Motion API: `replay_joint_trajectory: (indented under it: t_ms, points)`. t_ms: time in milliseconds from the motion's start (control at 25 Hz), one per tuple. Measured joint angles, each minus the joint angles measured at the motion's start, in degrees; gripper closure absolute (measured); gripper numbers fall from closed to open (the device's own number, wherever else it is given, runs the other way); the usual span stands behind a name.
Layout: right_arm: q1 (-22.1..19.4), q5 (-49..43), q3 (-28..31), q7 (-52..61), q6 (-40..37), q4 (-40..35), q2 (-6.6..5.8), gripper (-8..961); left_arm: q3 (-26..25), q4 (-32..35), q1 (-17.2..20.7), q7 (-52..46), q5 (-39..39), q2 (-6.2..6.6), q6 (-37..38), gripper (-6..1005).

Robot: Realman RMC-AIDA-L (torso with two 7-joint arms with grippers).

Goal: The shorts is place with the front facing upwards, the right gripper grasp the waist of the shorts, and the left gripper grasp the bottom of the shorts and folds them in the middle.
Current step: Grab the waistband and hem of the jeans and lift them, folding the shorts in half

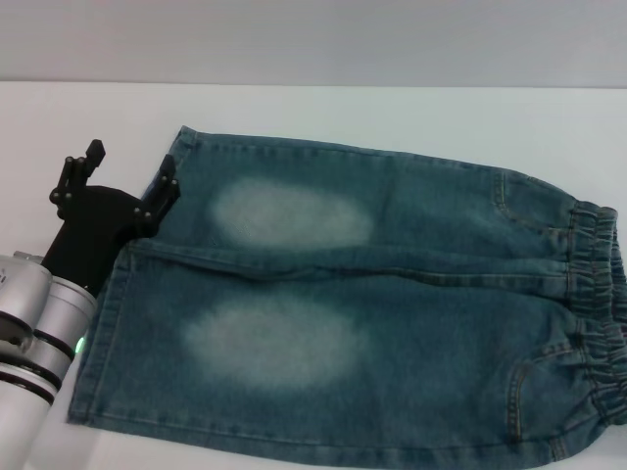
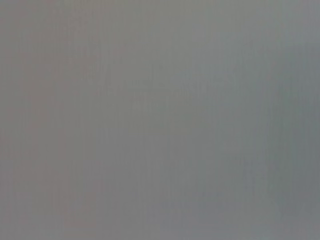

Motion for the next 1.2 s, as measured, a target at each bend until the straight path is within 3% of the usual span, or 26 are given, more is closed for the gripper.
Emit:
replay_joint_trajectory:
  t_ms: [240, 320, 480, 720, 840, 1040, 1200]
  points:
    - [0.3, -7.6, 0.5, -0.5, -2.5, -0.1, -0.69, 215, 0.2, -2.0, 0.1, 3.1, 0.1, 0.27, 0.2, 139]
    - [1.0, -8.2, 1.0, -0.5, -2.4, -0.4, -0.93, 215, -0.5, -5.4, 0.3, 7.2, 0.1, 0.55, -1.0, 139]
    - [4.4, -8.6, 1.2, 2.9, 3.3, -0.5, -2.42, 215, -2.7, -10.1, 0.3, 8.0, 0.3, 1.09, -5.1, 139]
    - [10.2, -12.3, 0.7, 12.6, 11.6, -0.5, -6.20, 216, -10.2, -18.0, 1.4, 9.8, 5.4, 1.30, -18.0, 138]
    - [13.2, -17.3, 0.9, 17.8, 15.4, -0.8, -8.73, 217, -14.0, -22.5, 3.0, 13.1, 7.5, 1.00, -24.0, 138]
    - [18.0, -24.5, 1.2, 25.7, 20.3, -1.4, -12.39, 217, -17.9, -28.3, 4.8, 14.7, 8.0, 0.91, -30.2, 138]
    - [22.5, -30.6, 1.1, 33.4, 25.7, -1.5, -14.73, 218, -18.9, -28.6, 4.5, 14.7, 8.0, 0.89, -31.8, 139]
